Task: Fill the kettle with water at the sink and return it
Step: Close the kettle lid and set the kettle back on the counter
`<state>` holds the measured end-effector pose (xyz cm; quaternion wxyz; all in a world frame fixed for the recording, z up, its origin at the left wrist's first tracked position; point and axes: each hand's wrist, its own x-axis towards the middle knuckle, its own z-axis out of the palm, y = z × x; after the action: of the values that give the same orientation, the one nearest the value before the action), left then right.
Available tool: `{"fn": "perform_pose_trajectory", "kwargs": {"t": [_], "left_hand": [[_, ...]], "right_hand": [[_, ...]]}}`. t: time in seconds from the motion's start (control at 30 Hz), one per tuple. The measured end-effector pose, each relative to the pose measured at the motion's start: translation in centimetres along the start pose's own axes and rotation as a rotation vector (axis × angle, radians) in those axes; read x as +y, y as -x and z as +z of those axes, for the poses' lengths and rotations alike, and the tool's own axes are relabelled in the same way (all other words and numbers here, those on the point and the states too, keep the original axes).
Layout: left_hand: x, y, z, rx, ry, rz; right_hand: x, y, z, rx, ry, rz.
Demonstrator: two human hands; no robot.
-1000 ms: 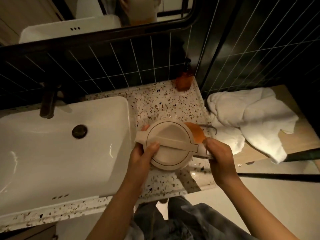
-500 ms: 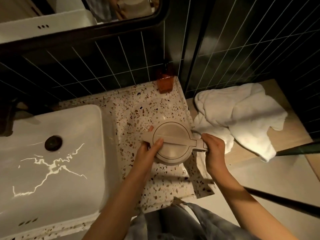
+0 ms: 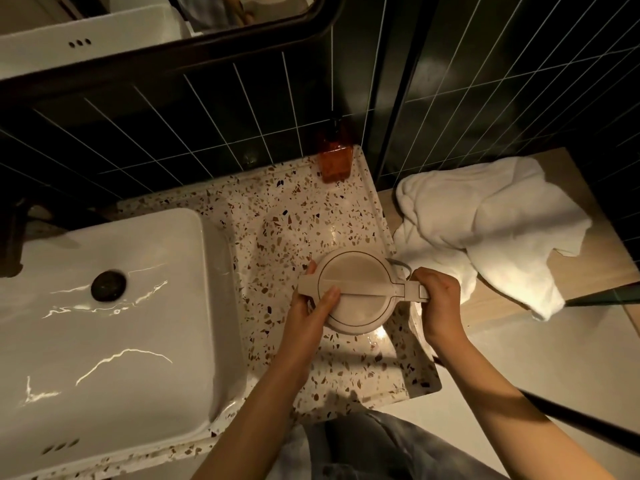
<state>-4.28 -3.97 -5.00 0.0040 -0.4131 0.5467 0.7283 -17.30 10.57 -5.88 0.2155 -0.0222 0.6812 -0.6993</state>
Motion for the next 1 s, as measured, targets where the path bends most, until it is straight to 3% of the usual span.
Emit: {"fn": "perform_pose_trajectory", "kwargs": {"t": [0.77,1.0], "left_hand": [[-0.3,-1.2,-0.8,0.015,-0.080,-0.011],[0.8,-1.1,-1.0,0.050,0.035,-0.064]], "right_hand": [[0.8,-0.1,-0.3,-0.040,0.301,-0.005],[-1.5,2.1,-1.1,0.157,0.416,-0.092]]}}
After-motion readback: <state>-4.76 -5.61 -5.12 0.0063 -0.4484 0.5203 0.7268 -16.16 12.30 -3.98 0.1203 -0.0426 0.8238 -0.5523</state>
